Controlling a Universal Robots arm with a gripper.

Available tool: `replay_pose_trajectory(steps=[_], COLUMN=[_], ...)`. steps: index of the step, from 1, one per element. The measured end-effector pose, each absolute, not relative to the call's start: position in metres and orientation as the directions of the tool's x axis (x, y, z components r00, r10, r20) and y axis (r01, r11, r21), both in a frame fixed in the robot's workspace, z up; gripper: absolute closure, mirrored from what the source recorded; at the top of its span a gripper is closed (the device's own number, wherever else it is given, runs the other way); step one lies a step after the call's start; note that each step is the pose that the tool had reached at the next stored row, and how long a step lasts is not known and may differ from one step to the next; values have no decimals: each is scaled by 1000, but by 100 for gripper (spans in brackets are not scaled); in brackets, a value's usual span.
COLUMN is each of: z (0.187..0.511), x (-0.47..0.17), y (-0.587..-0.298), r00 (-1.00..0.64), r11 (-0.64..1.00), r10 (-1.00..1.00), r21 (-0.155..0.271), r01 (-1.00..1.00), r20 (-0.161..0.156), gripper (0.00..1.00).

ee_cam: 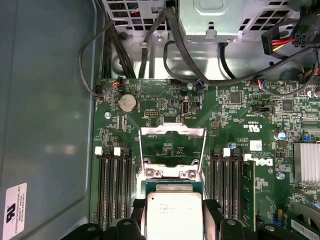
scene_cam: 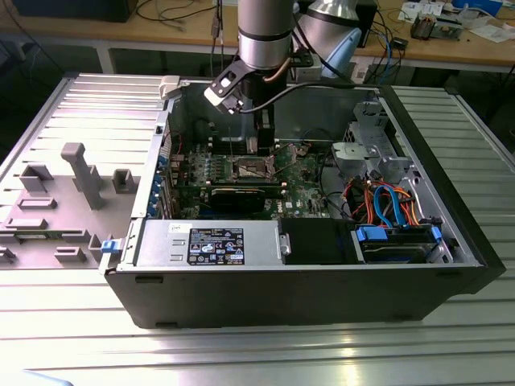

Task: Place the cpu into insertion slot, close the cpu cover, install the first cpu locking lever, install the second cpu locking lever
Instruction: 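Place the cpu into insertion slot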

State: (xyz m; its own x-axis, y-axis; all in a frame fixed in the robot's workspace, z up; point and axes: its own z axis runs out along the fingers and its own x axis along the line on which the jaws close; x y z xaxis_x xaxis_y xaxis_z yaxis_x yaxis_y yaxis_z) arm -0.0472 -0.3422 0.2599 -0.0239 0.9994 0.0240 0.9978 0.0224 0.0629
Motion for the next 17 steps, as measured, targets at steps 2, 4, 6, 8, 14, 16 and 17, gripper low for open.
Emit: replay_pose_trajectory(steps=[2, 4, 6, 8, 14, 16, 17], z=[259, 259, 259, 259, 259, 258, 257], x=[-47, -47, -47, -47, -47, -47, -47], y=[-342, -342, -342, -342, -342, -342, -342], r00=[-24, -24, -24, -24, -24, -22, -20], r11=[23, 23, 23, 23, 23, 20, 18], r10=[999, 999, 999, 999, 999, 999, 999], r21=[63, 63, 63, 63, 63, 63, 63], r01=[998, 998, 998, 998, 998, 998, 998], r20=[24, 24, 24, 24, 24, 25, 25], gripper=[46, 46, 46, 46, 46, 46, 46])
